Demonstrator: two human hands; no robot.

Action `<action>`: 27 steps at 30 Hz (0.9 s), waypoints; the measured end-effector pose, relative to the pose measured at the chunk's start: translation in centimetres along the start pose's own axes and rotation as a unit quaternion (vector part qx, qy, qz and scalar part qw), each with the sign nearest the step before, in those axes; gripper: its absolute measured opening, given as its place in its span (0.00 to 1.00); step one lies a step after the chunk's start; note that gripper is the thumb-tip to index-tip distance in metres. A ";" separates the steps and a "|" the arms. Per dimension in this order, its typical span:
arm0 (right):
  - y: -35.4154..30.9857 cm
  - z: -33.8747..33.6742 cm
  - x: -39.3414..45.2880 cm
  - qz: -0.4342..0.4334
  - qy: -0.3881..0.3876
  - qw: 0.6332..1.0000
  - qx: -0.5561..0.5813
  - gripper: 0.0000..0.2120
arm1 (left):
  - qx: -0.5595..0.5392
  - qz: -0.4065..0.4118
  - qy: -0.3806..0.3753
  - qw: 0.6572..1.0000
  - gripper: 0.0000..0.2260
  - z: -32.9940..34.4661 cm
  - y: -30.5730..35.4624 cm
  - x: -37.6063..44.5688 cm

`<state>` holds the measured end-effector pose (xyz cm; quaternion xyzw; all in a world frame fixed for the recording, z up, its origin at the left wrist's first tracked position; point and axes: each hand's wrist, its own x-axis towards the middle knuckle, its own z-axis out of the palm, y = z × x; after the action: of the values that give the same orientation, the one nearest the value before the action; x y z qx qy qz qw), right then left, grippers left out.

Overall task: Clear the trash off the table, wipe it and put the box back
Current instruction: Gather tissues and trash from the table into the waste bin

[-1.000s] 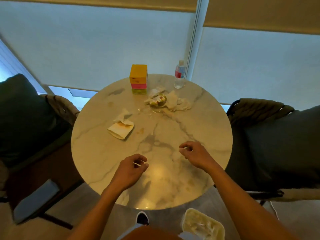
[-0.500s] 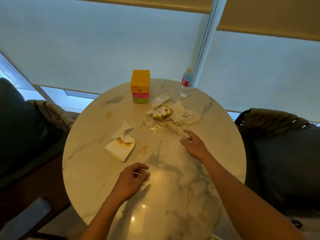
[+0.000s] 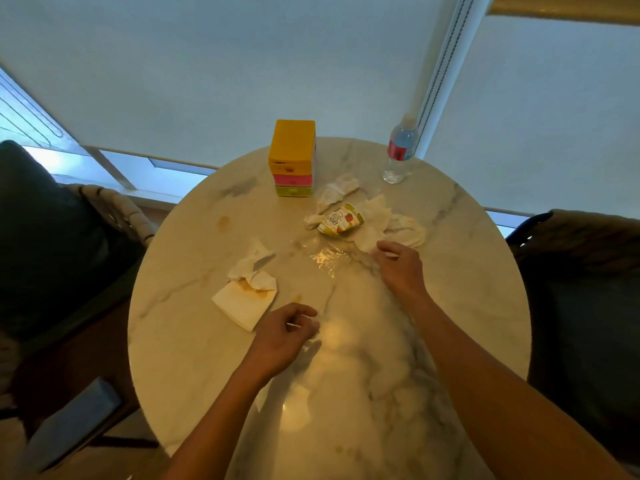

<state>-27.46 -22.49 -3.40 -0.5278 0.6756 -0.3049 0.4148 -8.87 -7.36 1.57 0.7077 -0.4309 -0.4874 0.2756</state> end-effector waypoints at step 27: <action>-0.8 0.5 0.0 0.011 -0.100 0.994 0.029 0.08 | -0.297 -0.096 0.072 0.947 0.10 3.2 1.9 4.5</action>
<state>-26.64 -22.69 -3.00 -0.5355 0.6275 -0.2654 0.4991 -11.82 -12.16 -0.11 0.6651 -0.1751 -0.5650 0.4558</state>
